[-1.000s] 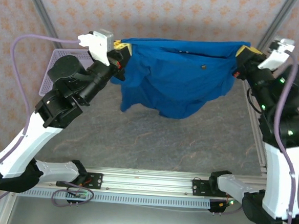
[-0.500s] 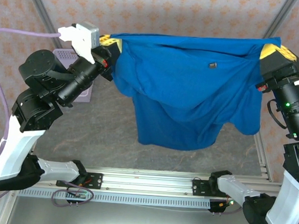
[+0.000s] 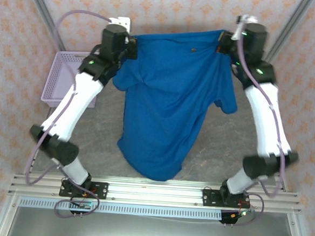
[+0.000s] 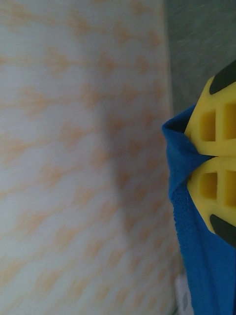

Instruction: Fold the inside-out t-shirt

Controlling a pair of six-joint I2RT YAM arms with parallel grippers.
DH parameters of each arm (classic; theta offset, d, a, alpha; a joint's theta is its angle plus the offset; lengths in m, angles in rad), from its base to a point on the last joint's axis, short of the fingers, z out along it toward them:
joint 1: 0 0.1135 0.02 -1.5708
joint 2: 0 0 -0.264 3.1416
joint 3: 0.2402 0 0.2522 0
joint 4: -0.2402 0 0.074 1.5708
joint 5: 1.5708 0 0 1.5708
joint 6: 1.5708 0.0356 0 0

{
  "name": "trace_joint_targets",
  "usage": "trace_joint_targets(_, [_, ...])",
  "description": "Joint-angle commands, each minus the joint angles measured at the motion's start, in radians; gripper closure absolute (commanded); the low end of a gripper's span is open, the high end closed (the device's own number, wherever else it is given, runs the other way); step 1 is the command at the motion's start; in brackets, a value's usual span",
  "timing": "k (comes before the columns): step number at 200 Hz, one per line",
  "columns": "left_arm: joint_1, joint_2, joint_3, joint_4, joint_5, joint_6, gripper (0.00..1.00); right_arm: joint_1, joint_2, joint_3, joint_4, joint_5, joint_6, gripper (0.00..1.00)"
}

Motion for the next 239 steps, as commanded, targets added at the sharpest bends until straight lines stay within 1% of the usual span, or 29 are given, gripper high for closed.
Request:
trace_joint_targets(1, [0.039,0.239,0.142,-0.098,-0.011,-0.055,0.89,-0.005,0.281,0.226,-0.100,0.148,-0.032,0.88])
trace_joint_targets(10, [0.041,0.336,0.266,-0.180,0.033,-0.054,0.81,-0.004,0.420,0.417,-0.229,0.153,-0.035,0.82])
trace_joint_targets(20, [0.041,0.397,0.359,-0.244,0.071,-0.057,0.70,-0.004,0.567,0.665,-0.391,0.143,-0.041,0.72])
trace_joint_targets(28, [0.040,0.404,0.371,-0.258,0.094,-0.054,0.63,-0.001,0.672,0.863,-0.508,0.131,-0.053,0.65])
trace_joint_targets(35, [0.041,0.383,0.339,-0.246,0.101,-0.057,0.57,0.005,0.727,0.970,-0.587,0.124,-0.064,0.60])
trace_joint_targets(48, [0.041,0.291,0.192,-0.177,0.111,-0.072,0.47,0.022,0.727,0.962,-0.638,0.123,-0.088,0.53])
trace_joint_targets(56, [0.041,0.211,0.059,-0.112,0.126,-0.092,0.41,0.036,0.727,0.966,-0.686,0.129,-0.100,0.48])
trace_joint_targets(74, [0.039,0.008,-0.262,0.064,0.188,-0.165,0.32,0.078,0.733,0.966,-0.804,0.165,-0.134,0.45])
trace_joint_targets(86, [0.035,-0.105,-0.460,0.171,0.225,-0.204,0.29,0.109,0.742,0.968,-0.874,0.198,-0.164,0.45])
trace_joint_targets(95, [0.034,-0.167,-0.567,0.203,0.230,-0.219,0.29,0.132,0.748,0.970,-0.922,0.208,-0.189,0.44])
trace_joint_targets(108, [0.033,-0.218,-0.663,0.207,0.221,-0.227,0.28,0.146,0.742,0.974,-0.956,0.204,-0.216,0.44])
trace_joint_targets(119, [0.033,-0.244,-0.710,0.203,0.210,-0.222,0.28,0.147,0.712,0.949,-0.941,0.187,-0.233,0.43])
trace_joint_targets(133, [0.033,-0.259,-0.729,0.184,0.201,-0.197,0.28,0.139,0.649,0.879,-0.909,0.170,-0.251,0.43])
trace_joint_targets(150, [0.033,-0.261,-0.712,0.148,0.184,-0.162,0.28,0.137,0.537,0.700,-0.830,0.207,-0.286,0.42])
trace_joint_targets(161, [0.033,-0.268,-0.709,0.141,0.175,-0.148,0.28,0.134,0.391,0.442,-0.700,0.208,-0.306,0.41])
trace_joint_targets(173, [0.034,-0.272,-0.718,0.154,0.171,-0.140,0.27,0.117,0.194,0.128,-0.501,0.179,-0.312,0.36])
trace_joint_targets(181, [0.035,-0.270,-0.720,0.155,0.175,-0.137,0.27,0.095,0.081,-0.039,-0.403,0.145,-0.301,0.33])
trace_joint_targets(194, [0.034,-0.267,-0.727,0.147,0.189,-0.135,0.27,0.066,-0.047,-0.239,-0.325,0.110,-0.262,0.32])
trace_joint_targets(211, [0.033,-0.275,-0.780,0.147,0.199,-0.164,0.26,0.074,-0.158,-0.466,-0.269,0.081,-0.175,0.29])
trace_joint_targets(230, [0.033,-0.286,-0.878,0.138,0.209,-0.203,0.25,0.124,-0.293,-0.765,-0.137,0.041,-0.029,0.29])
trace_joint_targets(239, [0.033,-0.290,-0.923,0.114,0.204,-0.215,0.25,0.155,-0.345,-0.866,-0.111,0.033,0.043,0.29])
